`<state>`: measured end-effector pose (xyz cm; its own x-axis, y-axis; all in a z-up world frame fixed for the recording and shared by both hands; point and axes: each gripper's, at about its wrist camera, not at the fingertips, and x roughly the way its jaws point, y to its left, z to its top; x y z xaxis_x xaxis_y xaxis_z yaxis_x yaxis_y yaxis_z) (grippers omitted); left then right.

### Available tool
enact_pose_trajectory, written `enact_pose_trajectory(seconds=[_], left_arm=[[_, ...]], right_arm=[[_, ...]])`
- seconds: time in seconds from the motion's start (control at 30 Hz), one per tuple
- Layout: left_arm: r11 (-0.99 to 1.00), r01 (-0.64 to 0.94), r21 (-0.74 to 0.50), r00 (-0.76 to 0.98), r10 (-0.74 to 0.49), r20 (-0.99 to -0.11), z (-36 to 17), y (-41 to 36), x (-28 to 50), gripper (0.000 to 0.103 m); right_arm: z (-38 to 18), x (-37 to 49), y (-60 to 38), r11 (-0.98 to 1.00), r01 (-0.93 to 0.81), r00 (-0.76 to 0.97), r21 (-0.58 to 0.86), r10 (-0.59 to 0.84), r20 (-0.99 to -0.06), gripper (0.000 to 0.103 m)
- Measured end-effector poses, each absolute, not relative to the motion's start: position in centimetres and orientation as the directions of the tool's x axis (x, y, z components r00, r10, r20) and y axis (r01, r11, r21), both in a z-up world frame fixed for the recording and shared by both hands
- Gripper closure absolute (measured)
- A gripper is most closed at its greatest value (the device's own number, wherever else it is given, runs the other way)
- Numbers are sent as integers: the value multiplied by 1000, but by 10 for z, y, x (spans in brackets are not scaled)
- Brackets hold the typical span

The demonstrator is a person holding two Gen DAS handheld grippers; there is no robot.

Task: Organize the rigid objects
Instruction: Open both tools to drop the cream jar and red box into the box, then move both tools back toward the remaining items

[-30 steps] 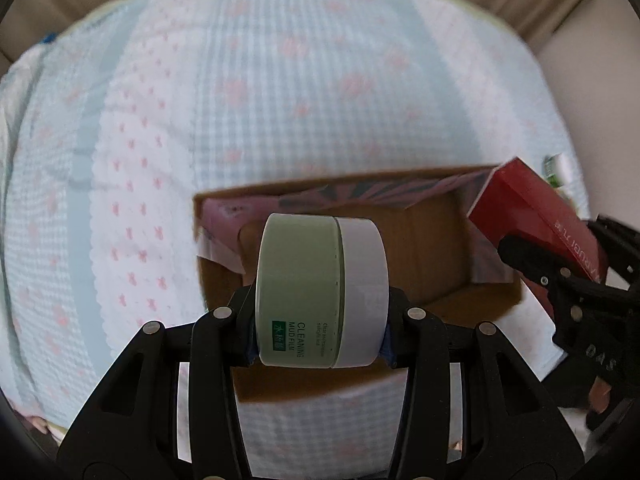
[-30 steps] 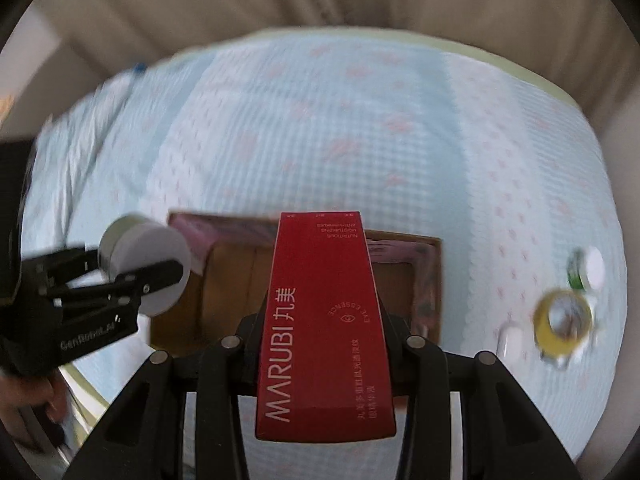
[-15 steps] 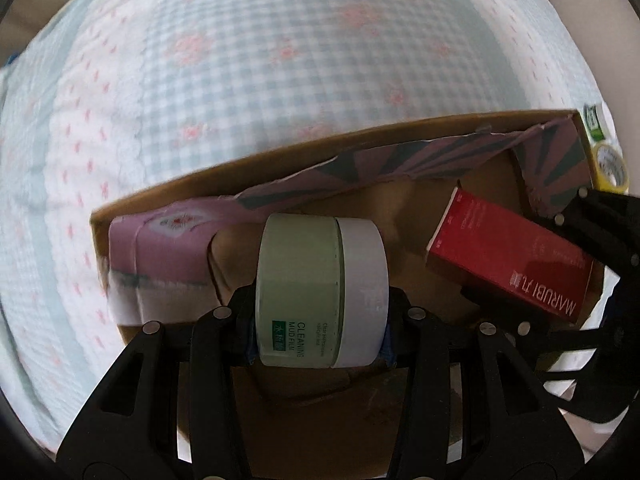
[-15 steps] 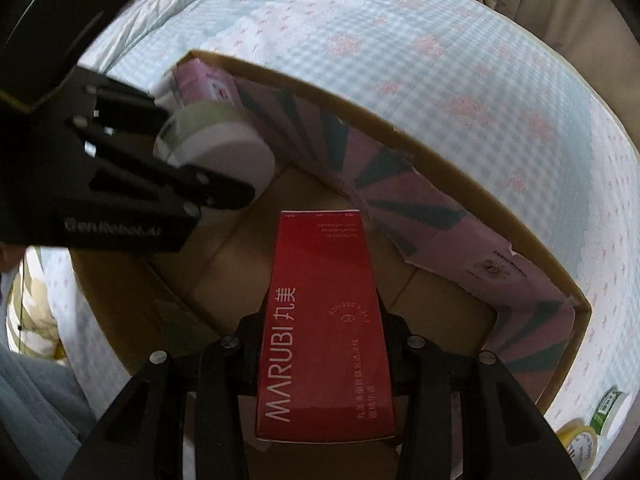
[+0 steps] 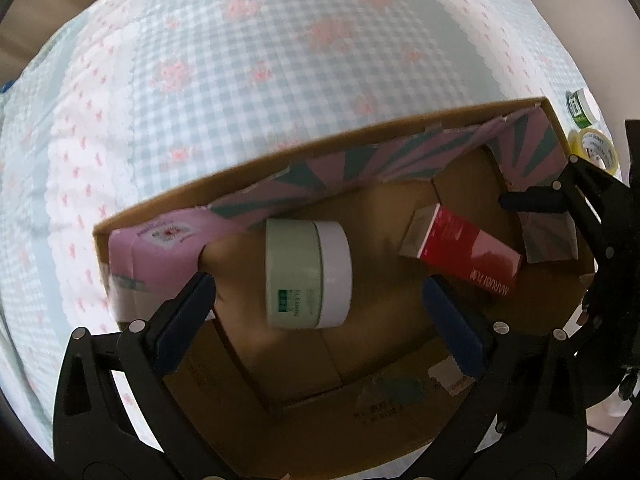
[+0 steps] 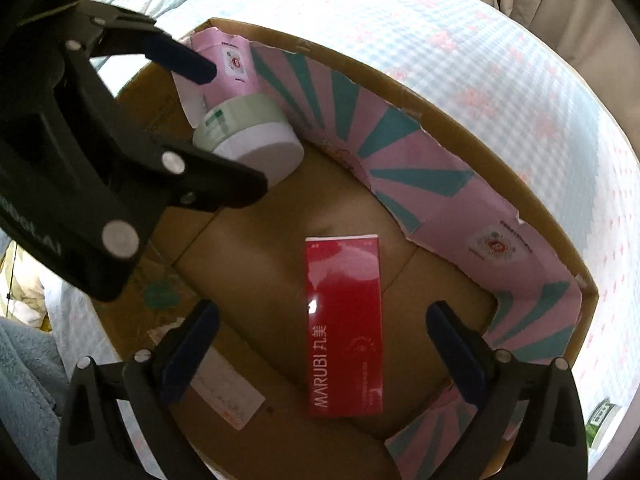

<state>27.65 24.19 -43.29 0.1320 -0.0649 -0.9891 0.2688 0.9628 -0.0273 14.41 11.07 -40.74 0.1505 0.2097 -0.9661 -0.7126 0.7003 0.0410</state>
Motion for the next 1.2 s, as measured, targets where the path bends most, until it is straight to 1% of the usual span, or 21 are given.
enact_pose_trajectory(seconds=[0.17,0.33,0.5,0.63,0.77,0.83,1.0,1.07,1.2], left_arm=[[966,251,-62,122,-95,-988,-431,246,274,0],[966,250,-61,144,-99,-985,-424,246,271,0],[966,250,-66,188,-115,-976,-394,245,268,0],[967,249,-47,248,-110,-963,-351,249,256,0],[974,221,-39,321,-111,-940,-290,261,233,0],[978,205,-40,360,-114,-926,-261,267,218,0],[986,158,-44,462,-113,-880,-194,284,178,0],[987,152,-58,485,-125,-865,-175,288,165,0],[989,145,-37,543,-111,-832,-147,288,140,0]], right_arm=[[-402,132,105,698,-715,161,53,237,-958,0],[-395,127,101,707,-707,186,31,228,-956,0],[-380,125,105,721,-692,194,12,202,-960,0],[-346,110,103,737,-676,226,-18,183,-957,0],[-295,84,106,756,-650,286,-76,151,-946,0],[-271,85,104,780,-621,300,-85,136,-944,0],[-210,76,98,889,-457,343,-31,144,-928,0],[-188,64,98,929,-370,383,-9,144,-912,0],[-145,42,97,974,-226,473,-9,102,-875,0]])
